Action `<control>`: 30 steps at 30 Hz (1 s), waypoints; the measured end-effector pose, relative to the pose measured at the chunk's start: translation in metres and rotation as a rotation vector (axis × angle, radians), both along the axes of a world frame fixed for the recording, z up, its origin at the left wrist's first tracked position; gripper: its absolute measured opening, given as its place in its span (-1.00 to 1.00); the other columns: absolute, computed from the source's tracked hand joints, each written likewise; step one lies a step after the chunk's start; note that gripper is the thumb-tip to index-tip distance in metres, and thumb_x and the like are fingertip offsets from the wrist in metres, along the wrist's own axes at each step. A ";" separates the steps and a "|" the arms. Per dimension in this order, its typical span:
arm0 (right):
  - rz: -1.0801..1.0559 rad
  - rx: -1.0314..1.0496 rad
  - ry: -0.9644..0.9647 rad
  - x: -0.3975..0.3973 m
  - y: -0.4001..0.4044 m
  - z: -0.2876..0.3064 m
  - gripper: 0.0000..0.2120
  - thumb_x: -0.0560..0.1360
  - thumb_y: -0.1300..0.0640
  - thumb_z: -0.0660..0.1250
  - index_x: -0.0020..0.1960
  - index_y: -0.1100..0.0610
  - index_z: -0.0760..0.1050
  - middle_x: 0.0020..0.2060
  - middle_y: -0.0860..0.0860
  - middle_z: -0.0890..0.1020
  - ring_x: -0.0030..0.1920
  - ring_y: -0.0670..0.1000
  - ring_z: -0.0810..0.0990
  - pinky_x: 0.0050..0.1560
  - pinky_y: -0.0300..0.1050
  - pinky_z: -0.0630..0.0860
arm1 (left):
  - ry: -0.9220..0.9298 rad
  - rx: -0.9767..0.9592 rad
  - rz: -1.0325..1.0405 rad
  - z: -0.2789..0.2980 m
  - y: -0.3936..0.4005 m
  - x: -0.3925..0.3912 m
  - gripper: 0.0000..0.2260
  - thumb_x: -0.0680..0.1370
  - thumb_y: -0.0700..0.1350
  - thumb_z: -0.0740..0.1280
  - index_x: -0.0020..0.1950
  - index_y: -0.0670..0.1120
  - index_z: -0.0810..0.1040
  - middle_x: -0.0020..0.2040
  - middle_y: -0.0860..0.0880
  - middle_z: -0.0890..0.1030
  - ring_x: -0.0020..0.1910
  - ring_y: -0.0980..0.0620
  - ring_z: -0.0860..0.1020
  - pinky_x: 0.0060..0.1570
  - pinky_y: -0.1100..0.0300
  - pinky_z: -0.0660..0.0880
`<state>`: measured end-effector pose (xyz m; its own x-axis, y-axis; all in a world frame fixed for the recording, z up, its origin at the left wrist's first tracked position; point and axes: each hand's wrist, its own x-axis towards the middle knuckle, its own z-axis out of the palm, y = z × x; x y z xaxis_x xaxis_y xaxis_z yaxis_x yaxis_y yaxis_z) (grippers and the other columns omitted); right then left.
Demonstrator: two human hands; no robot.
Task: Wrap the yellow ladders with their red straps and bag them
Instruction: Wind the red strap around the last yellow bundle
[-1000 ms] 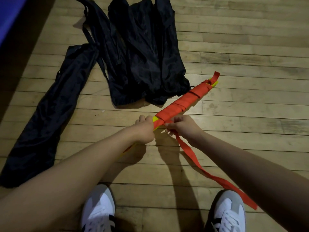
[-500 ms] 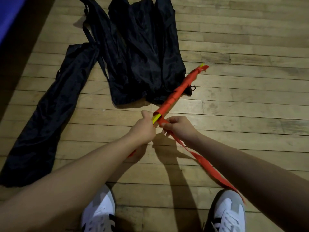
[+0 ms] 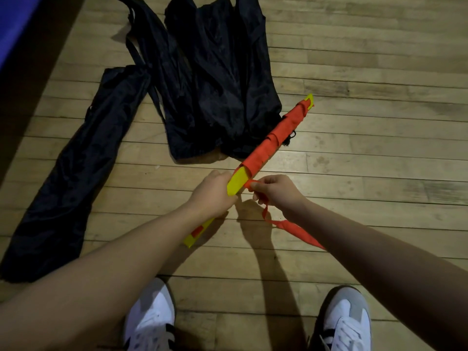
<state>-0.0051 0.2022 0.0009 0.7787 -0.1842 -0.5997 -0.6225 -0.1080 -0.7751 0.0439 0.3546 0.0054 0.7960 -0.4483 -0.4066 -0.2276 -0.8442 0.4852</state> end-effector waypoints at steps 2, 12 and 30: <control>0.015 -0.006 0.017 -0.001 0.002 0.002 -0.79 0.56 0.19 0.29 -0.12 0.32 0.59 -0.43 0.05 0.57 -0.46 -0.11 0.46 -0.41 -0.30 0.39 | -0.035 0.061 -0.011 -0.002 0.000 -0.004 -0.57 0.54 -0.12 0.32 0.38 0.02 0.33 0.05 -0.09 0.51 0.00 -0.11 0.52 -0.15 0.09 0.46; -0.054 0.097 0.023 0.001 0.004 0.014 -0.87 0.56 0.28 0.29 -0.07 0.34 0.56 -0.40 0.08 0.55 -0.48 -0.12 0.47 -0.47 -0.37 0.40 | 0.152 0.336 0.023 -0.005 -0.010 0.003 -0.52 0.60 -0.03 0.16 0.46 -0.14 0.12 0.34 -0.18 0.24 0.33 -0.19 0.28 0.27 -0.03 0.27; 0.030 0.038 -0.016 0.002 0.007 0.009 -0.89 0.52 0.35 0.30 -0.17 0.32 0.53 -0.42 0.09 0.56 -0.50 -0.13 0.49 -0.40 -0.31 0.44 | 0.136 0.212 -0.019 -0.005 -0.013 0.002 -0.49 0.54 -0.08 0.30 0.42 -0.15 0.21 0.30 -0.18 0.36 0.27 -0.18 0.40 0.18 -0.02 0.41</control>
<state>-0.0030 0.2093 0.0103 0.7929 -0.1386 -0.5934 -0.6071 -0.0968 -0.7887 0.0460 0.3420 0.0008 0.7196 -0.3557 -0.5963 -0.1891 -0.9267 0.3246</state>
